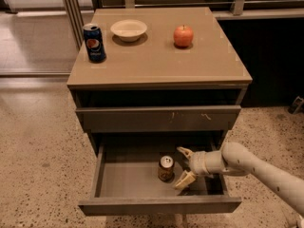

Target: Pick orange can from middle drawer and place on counter

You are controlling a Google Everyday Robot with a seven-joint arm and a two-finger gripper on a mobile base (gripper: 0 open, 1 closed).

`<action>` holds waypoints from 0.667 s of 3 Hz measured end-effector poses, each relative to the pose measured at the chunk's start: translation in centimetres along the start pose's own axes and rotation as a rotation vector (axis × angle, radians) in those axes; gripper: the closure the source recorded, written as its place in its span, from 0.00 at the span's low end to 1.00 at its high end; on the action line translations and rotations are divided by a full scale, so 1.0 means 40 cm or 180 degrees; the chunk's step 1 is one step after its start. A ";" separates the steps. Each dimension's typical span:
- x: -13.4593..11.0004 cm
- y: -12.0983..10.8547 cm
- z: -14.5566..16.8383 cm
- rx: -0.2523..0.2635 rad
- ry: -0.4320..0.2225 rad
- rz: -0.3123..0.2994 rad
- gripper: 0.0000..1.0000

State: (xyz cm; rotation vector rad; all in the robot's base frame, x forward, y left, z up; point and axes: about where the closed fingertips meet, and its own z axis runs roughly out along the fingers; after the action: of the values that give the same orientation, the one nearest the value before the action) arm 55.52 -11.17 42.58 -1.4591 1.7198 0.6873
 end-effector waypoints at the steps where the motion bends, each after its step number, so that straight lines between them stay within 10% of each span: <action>1: -0.023 0.005 0.061 -0.0137 -0.0076 -0.0084 0.10; 2: -0.050 0.013 0.107 -0.0226 -0.0054 -0.0215 0.10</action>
Offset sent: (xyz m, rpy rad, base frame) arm 0.0080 0.0672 -0.0088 -0.0153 -0.0414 0.1455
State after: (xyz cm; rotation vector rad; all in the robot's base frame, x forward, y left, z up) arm 56.01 -6.53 41.76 -1.5484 1.6403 0.7289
